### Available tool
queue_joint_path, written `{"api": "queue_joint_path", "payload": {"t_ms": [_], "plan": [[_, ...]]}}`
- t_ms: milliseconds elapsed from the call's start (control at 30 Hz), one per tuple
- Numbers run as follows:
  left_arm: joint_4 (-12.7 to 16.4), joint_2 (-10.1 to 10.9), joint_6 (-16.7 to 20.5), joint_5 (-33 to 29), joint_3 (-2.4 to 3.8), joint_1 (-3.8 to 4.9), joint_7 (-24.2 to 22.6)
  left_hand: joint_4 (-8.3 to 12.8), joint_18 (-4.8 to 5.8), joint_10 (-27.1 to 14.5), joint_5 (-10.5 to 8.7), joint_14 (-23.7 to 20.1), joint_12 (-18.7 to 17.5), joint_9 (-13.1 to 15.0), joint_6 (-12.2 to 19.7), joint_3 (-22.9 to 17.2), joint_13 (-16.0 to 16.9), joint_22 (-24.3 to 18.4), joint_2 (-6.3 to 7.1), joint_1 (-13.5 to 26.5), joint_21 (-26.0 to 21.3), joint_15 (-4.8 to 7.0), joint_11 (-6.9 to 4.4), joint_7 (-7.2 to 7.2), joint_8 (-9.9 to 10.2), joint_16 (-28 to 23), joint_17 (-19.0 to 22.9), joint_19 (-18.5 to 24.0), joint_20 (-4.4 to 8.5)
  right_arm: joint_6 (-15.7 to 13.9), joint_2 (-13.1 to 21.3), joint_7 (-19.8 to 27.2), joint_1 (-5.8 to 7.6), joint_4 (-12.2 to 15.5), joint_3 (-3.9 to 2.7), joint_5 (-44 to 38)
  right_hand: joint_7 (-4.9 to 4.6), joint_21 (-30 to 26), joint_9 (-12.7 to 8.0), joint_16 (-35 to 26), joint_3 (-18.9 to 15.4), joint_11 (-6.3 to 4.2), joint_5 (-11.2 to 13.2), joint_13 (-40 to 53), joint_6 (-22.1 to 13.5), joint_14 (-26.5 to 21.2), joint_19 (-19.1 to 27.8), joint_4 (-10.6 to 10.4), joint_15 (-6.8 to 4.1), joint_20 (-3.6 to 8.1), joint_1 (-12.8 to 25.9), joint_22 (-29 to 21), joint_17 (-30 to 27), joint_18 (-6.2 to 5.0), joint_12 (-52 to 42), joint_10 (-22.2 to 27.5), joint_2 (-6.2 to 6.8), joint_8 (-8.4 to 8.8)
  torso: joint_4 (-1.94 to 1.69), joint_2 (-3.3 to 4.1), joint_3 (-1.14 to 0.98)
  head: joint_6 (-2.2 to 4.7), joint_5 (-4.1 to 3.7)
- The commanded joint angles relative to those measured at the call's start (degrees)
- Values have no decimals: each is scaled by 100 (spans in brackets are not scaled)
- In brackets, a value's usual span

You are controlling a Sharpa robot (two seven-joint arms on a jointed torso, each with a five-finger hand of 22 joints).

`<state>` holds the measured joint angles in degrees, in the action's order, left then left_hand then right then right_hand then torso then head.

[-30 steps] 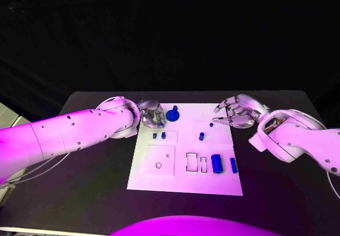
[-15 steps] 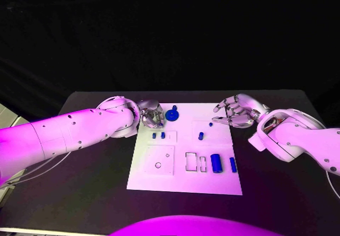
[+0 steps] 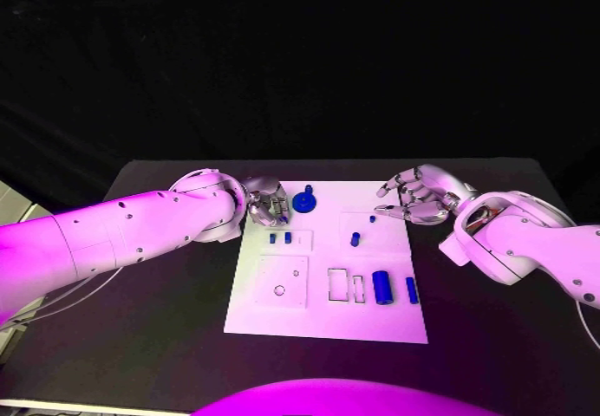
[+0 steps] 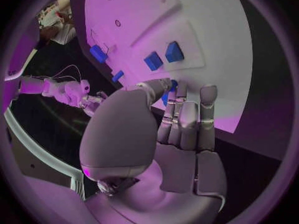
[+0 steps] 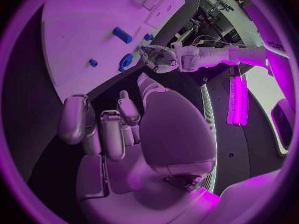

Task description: Assemble the parts on the task board

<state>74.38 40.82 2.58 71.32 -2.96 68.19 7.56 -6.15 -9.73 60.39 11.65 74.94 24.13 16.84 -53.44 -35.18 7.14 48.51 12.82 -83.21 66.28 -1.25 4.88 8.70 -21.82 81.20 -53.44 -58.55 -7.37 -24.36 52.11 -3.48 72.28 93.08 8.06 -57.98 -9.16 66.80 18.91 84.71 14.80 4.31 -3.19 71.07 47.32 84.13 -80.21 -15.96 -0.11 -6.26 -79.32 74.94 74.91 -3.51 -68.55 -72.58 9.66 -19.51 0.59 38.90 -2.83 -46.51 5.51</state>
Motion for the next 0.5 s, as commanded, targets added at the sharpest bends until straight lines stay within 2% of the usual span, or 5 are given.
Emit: {"api": "queue_joint_path", "payload": {"t_ms": [33, 233, 500], "plan": [[6, 7, -161, 44, -24, -26, 12, 44, 41, 10, -17, -31, -26, -6, 39, -6, 8, -5, -10, 38, -18, 4, 21, 5, 31, -27, 2, 45, 7, 49, -2, 34, -2, 6, 0, -54, 20, -39, 0, -38, 29, -14, -24, -5, 24, 318, 23, 7, 4, 28, 55, 359, 539, -116, 18, -8, 23, -34, 1, 2, 3, 3, 6], [13, -4, -111, 23, -24, -26, -21, 57, 41, 15, -16, -32, -48, -12, 76, -10, 15, -1, -9, 38, -15, 0, 26, 15, 72, -25, 3, 44, 4, 22, -9, 52, -2, 3, 0, -54, 20, -39, 0, -38, 29, -14, -24, -5, 24, 318, 23, 7, 4, 28, 55, 359, 539, -116, 18, -8, 23, -34, 3, 1, -1, 3, 11], [54, 6, -99, -9, -24, -26, -5, 102, 34, 36, -11, -60, -144, -57, 276, -35, 51, -25, -5, 51, -24, -21, 51, 60, 281, -28, 43, 79, -14, 18, -13, 49, -2, -1, 0, -54, 24, -64, -1, -49, 44, -18, -24, -24, 25, 320, 18, 12, -1, 34, 59, 349, 533, -117, 30, -7, 31, -39, 7, -1, -6, 1, 25]]}}
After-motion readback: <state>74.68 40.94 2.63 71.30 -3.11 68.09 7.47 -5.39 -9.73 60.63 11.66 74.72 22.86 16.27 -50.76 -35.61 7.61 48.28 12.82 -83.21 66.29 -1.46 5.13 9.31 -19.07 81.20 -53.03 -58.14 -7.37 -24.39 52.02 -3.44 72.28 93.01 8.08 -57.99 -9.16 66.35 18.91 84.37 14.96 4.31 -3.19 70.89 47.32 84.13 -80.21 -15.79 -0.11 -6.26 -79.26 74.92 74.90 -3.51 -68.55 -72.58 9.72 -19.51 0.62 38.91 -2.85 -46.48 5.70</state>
